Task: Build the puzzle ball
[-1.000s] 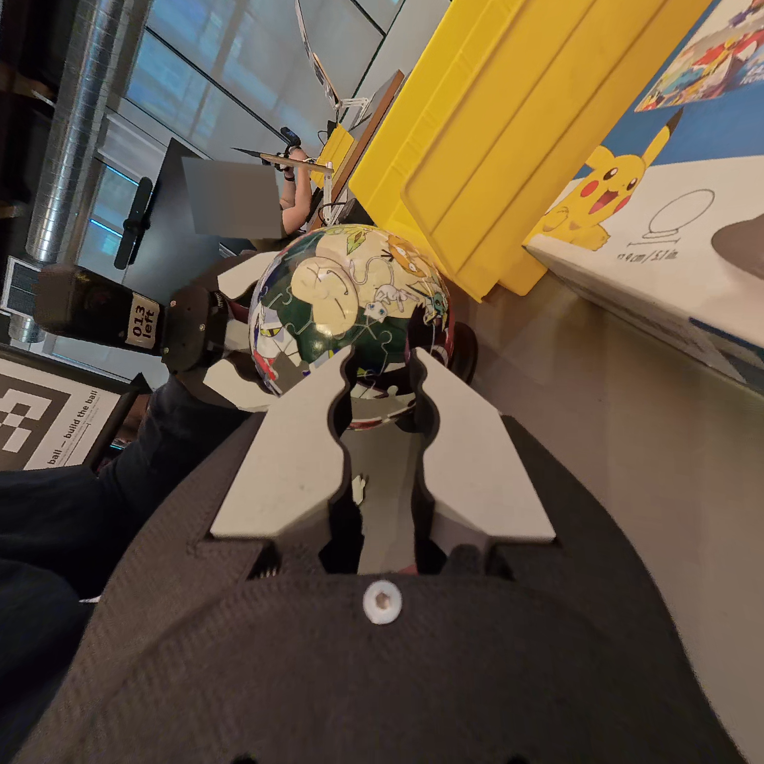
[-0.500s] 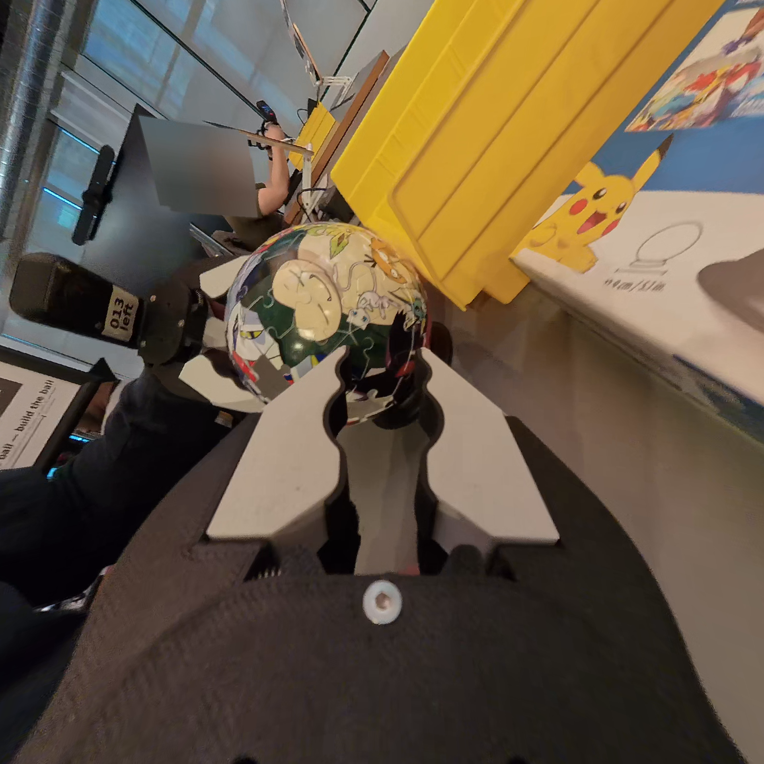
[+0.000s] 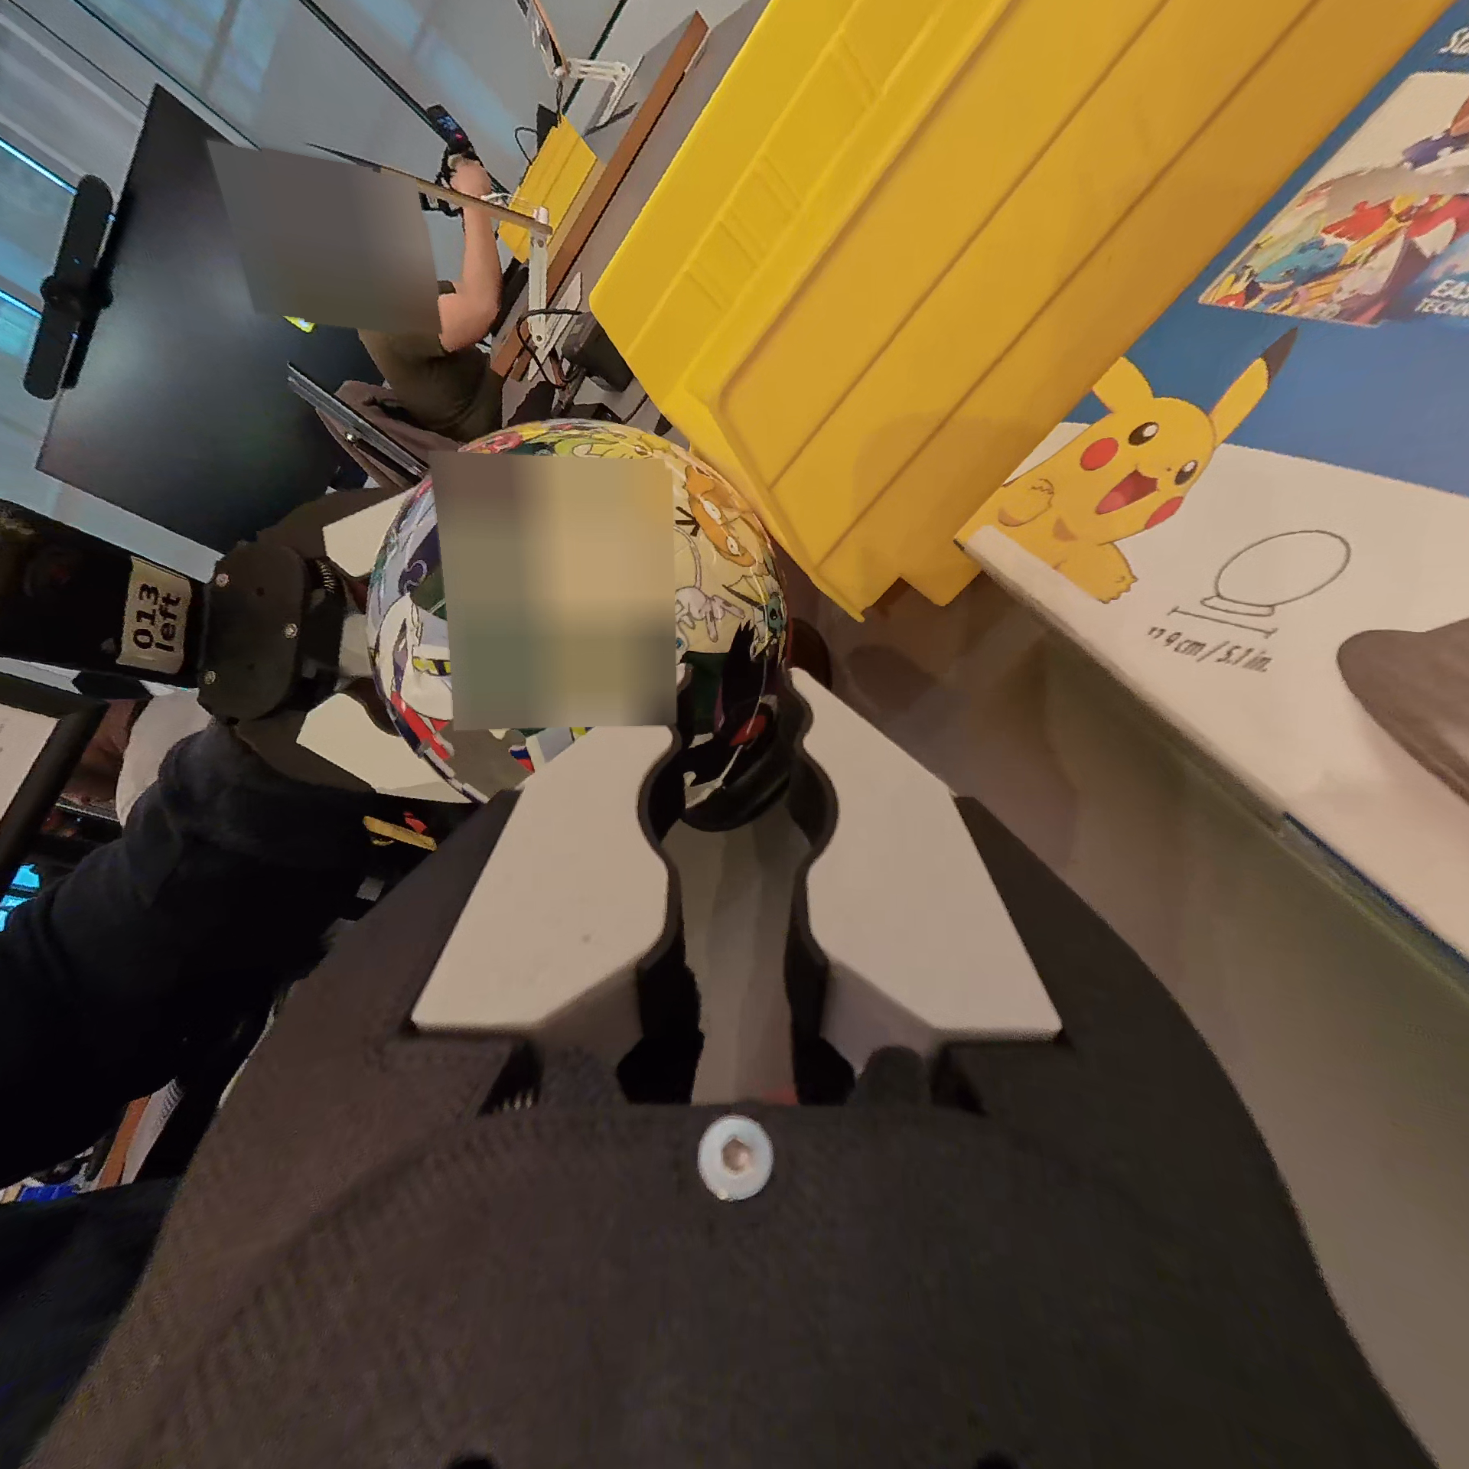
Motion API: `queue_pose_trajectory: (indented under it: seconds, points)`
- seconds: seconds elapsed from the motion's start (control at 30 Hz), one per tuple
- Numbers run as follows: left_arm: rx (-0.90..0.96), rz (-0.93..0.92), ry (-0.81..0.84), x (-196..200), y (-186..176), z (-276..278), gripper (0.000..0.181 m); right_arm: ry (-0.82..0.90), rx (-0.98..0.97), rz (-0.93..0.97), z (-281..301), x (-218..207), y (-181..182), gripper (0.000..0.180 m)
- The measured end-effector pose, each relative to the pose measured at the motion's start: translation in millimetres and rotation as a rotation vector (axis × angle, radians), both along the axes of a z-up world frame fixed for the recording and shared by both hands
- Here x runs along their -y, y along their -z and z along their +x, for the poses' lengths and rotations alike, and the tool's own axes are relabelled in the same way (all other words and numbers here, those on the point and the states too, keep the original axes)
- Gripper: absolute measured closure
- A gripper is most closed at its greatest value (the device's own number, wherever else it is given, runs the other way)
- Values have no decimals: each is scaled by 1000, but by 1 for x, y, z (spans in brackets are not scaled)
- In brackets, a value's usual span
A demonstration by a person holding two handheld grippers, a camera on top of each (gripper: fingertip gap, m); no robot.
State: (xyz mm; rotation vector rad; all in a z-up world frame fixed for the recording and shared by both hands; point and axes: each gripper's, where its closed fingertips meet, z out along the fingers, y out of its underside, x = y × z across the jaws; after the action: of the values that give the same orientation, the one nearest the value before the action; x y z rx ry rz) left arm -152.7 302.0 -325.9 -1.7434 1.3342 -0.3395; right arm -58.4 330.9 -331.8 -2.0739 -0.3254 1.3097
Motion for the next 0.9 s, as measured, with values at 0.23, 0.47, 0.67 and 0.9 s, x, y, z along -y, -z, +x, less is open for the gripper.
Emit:
queue_pose_trajectory:
  seconds: [0.23,0.47,0.67,0.9]
  points:
    - [-47,21,45,-2,-2,-5,77,2,4,-3,-6,4,2,165]
    - [-70,53,88,-1,-4,-11,78,-1,23,-27,-10,10,13,158]
    - [-67,56,83,1,-4,-13,80,-71,161,126,-2,29,14,148]
    - [-22,25,27,5,-3,-15,73,-196,384,416,0,37,7,131]
